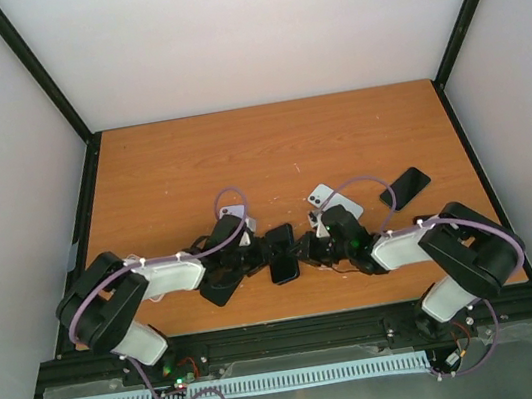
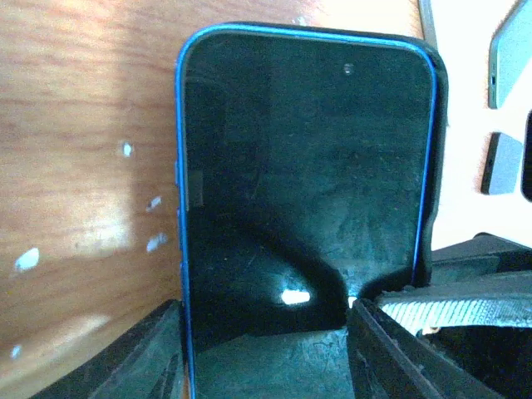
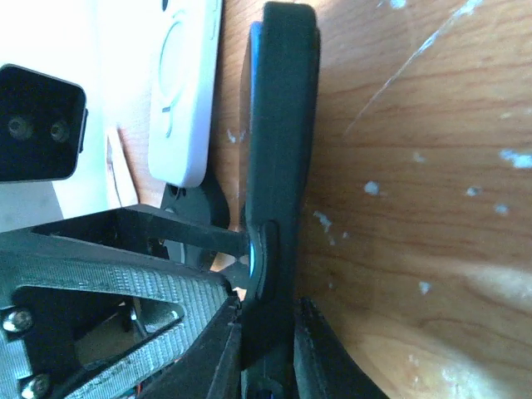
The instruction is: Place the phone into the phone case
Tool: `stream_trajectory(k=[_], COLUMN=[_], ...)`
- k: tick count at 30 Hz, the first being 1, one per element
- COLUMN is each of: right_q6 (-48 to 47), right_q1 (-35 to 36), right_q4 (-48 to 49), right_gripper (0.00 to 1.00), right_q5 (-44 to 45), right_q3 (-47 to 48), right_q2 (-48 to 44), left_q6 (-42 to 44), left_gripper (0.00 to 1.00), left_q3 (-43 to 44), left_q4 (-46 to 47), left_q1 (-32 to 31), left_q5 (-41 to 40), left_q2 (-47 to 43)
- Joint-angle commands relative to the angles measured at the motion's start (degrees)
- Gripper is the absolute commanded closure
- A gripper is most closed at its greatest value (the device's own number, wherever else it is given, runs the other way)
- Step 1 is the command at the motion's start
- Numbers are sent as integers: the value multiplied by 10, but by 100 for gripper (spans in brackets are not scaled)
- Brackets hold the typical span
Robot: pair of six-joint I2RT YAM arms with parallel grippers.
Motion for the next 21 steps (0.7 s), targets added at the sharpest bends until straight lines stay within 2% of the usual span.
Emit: stream_trajectory(k=[1, 5, 9, 13, 21], right_q6=[-23, -41, -48, -39, 5], right_q1=[13, 13, 13, 13, 13], right_q4=[11, 0, -7, 24, 118], right_gripper=[88, 88, 89, 89, 89], right_q5=[-25, -37, -52, -85, -165], right_q3=[9, 13, 10, 7, 2], right_q2=[-35, -77, -118, -149, -206], left_q6=[21, 28, 31, 44, 31], left_gripper=[43, 27, 18, 9, 3], left_q3=[-6, -28, -64, -81, -113], left_q4=[0, 6, 12, -1, -1], left_q1=[-11, 13, 52, 64, 70], left_q5=[19, 36, 59, 60, 66], left_q2=[-55, -118, -193, -286, -460])
